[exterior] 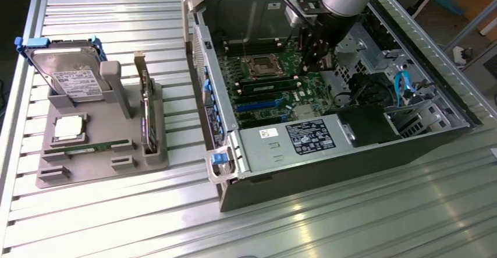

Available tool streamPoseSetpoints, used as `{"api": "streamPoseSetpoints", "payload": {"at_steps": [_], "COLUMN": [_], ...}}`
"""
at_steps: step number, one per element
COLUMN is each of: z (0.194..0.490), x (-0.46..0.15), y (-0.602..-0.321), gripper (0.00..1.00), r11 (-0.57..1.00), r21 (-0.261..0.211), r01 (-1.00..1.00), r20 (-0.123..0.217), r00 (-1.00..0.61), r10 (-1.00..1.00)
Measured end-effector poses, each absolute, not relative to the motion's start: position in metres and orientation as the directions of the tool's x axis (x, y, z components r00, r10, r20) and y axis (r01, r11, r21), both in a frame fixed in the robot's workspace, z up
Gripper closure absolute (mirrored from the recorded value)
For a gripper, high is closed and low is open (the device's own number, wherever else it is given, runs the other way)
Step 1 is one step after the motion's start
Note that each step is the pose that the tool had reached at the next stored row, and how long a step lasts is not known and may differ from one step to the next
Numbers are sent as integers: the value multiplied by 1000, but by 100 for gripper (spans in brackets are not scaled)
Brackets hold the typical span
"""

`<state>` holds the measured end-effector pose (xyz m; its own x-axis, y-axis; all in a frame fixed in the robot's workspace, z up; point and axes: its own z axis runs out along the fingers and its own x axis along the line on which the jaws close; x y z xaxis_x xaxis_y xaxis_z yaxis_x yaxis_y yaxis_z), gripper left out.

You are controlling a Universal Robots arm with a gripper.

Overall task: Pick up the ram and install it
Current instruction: 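Press down the ram until it locks into place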

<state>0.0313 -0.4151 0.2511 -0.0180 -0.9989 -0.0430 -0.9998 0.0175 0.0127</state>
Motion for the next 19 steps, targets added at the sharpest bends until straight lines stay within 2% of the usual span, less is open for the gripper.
{"api": "streamPoseSetpoints", "payload": {"at_steps": [19], "z": [239], "x": [28], "y": [-415], "gripper": [89], "r11": [17], "r21": [13], "r01": [-1000], "r20": [-42], "r00": [-18], "r10": [-999]}}
